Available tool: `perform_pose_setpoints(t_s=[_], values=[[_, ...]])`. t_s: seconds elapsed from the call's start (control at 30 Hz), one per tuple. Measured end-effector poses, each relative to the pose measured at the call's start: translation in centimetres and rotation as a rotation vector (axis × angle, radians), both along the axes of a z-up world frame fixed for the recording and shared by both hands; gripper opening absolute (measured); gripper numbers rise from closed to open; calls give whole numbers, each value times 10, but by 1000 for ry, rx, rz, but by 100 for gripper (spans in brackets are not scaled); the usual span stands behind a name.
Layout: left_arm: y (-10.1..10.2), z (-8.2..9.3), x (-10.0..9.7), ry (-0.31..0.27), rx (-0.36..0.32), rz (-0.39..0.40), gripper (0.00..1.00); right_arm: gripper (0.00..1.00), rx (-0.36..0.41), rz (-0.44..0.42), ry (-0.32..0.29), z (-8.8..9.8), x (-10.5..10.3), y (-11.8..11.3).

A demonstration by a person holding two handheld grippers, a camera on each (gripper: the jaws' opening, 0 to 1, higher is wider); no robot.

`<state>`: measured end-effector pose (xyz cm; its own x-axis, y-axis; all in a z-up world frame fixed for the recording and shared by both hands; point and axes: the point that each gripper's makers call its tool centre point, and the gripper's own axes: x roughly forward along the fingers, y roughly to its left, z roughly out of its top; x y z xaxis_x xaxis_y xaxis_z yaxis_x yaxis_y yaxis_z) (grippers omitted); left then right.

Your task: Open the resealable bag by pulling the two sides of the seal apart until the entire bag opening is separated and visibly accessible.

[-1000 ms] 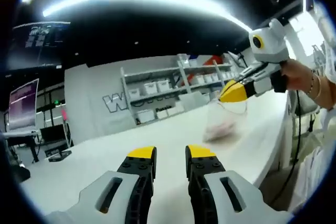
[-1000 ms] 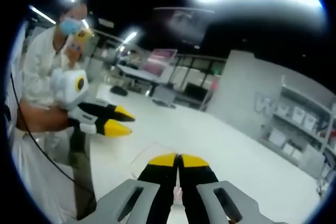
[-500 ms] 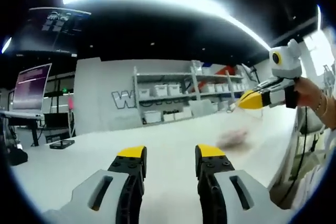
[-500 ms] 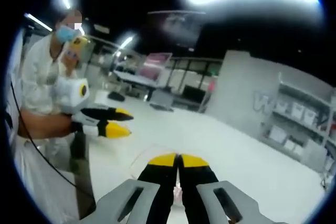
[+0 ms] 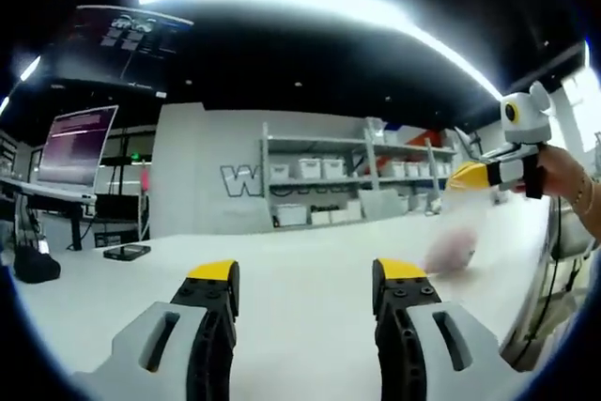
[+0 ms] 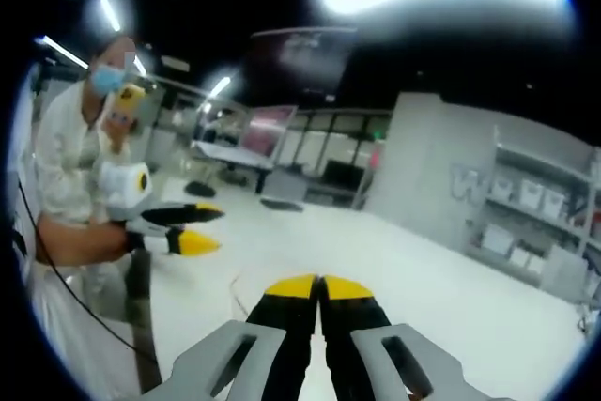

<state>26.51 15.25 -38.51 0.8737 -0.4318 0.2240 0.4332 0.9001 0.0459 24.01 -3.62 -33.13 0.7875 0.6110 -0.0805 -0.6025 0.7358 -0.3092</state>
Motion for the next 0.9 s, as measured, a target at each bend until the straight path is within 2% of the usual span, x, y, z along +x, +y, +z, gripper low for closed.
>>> perform_pose_setpoints(t_s=[0.2, 0.33, 0.57, 0.8, 0.87, 0.9], values=[[8, 4, 2, -4, -30, 19, 69, 0, 31, 1, 6, 11, 8, -2], [11, 5, 4, -5, -32, 27, 71, 0, 35, 4, 5, 17, 13, -1], [12, 5, 6, 21, 3, -3, 72, 0, 46, 9, 8, 27, 21, -2], [13, 15, 7, 30, 5, -14, 75, 0, 57, 13, 19, 29, 29, 1], [11, 15, 7, 40, 23, -18, 75, 0, 56, 12, 21, 30, 31, 2], [11, 11, 8, 66, 55, -16, 75, 0, 55, 11, 21, 30, 32, 2]])
